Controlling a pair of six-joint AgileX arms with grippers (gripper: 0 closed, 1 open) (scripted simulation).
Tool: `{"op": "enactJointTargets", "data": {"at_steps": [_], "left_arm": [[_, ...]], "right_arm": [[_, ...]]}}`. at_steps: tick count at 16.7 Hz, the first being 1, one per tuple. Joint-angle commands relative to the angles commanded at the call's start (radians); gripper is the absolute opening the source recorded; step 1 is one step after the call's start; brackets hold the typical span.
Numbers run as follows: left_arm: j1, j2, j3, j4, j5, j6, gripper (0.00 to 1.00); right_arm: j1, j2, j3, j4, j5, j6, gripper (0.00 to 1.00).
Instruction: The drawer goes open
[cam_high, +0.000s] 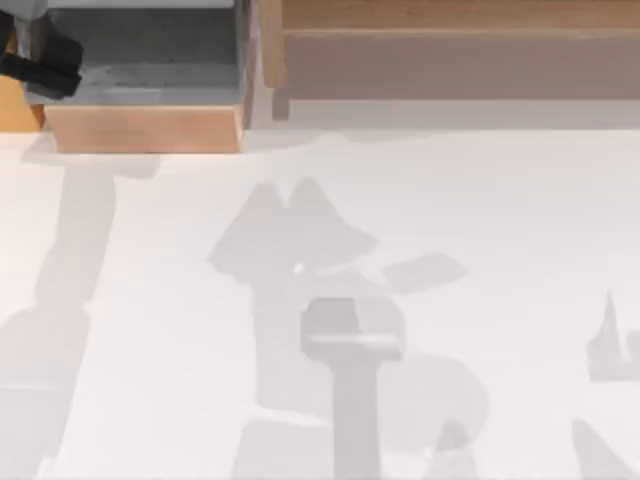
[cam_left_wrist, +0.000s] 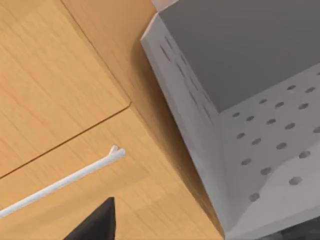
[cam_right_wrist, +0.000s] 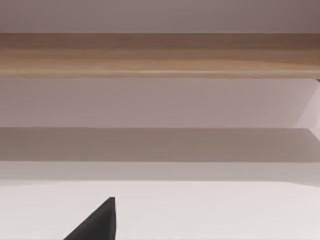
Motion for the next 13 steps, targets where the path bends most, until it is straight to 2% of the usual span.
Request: {"op": "enactJointTargets", "data": {"at_steps": [7,10,13], "left_arm": [[0.309,0.409,0.171,0.212,0.341,0.564,1.0],[0.396,0.562,0.247,0.294,0.467,0.775,1.0],[0.451,0.673,0.306,0.356,0.559,0.932,1.0]], "right_arm": [[0.0,0.0,0.0,0.0,0.0,0.0,1.0],[0.0,0.0,0.0,0.0,0.0,0.0,1.0],[0.0,0.0,0.0,0.0,0.0,0.0,1.0]]}}
